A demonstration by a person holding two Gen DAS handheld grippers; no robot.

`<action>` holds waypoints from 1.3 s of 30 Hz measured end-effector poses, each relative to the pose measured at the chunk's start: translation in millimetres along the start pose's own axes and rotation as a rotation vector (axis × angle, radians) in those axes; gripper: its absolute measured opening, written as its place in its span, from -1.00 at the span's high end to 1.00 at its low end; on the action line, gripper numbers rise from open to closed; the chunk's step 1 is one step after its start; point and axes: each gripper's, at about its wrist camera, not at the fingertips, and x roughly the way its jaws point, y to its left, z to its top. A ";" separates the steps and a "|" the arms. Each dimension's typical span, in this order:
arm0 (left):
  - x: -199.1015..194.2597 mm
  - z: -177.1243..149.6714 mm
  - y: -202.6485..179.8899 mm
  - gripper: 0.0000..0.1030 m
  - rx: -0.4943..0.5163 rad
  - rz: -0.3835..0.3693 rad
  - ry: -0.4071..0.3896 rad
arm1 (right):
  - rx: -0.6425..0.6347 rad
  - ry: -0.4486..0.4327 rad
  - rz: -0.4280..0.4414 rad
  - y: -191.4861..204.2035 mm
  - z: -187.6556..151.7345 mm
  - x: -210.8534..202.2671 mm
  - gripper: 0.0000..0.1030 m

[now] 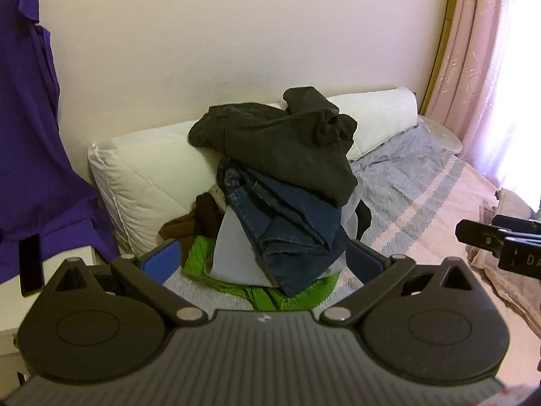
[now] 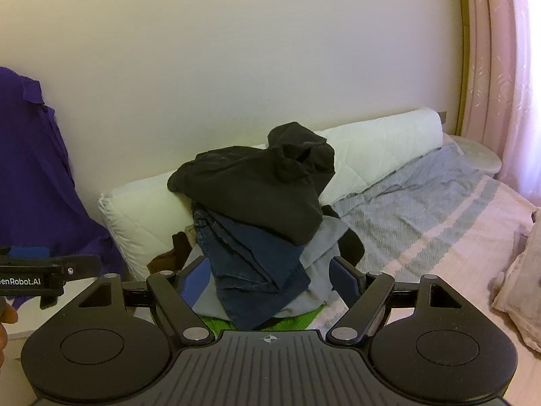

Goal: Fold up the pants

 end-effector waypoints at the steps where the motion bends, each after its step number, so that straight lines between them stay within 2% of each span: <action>1: 0.8 0.2 -0.7 -0.98 -0.001 -0.001 0.003 | 0.003 0.004 0.002 -2.1 -0.8 1.8 -0.45; 6: 11.6 6.0 -0.1 -0.98 0.023 0.004 0.006 | 0.016 0.018 0.009 -8.8 -0.1 14.2 -0.45; 10: 34.7 17.3 4.6 -0.98 0.044 0.001 0.011 | 0.023 0.033 -0.004 -12.2 4.4 31.4 -0.45; 17: 109.5 49.0 23.8 -0.98 0.089 -0.066 0.030 | 0.026 0.063 -0.076 -16.5 22.9 78.3 -0.45; 20: 145.0 65.4 35.8 -0.98 0.105 -0.071 0.037 | -0.020 0.071 -0.074 -12.5 37.7 109.8 -0.45; 23: 183.2 85.1 50.3 -0.98 0.146 -0.098 0.046 | -0.130 0.067 -0.049 0.8 56.6 148.4 -0.45; 28: 244.7 118.4 75.2 -0.98 0.245 -0.102 0.070 | -0.356 0.056 0.030 26.2 90.5 214.4 -0.45; 33: 303.7 142.3 96.6 -0.98 0.357 -0.105 0.059 | -0.680 0.053 0.106 54.3 119.5 288.3 -0.45; 37: 337.9 150.3 106.8 -0.98 0.481 -0.191 0.030 | -0.959 0.085 0.103 69.6 124.6 346.8 -0.45; 39: 351.2 150.3 105.8 -0.98 0.572 -0.217 0.020 | -1.059 0.111 0.119 73.9 123.3 370.6 -0.45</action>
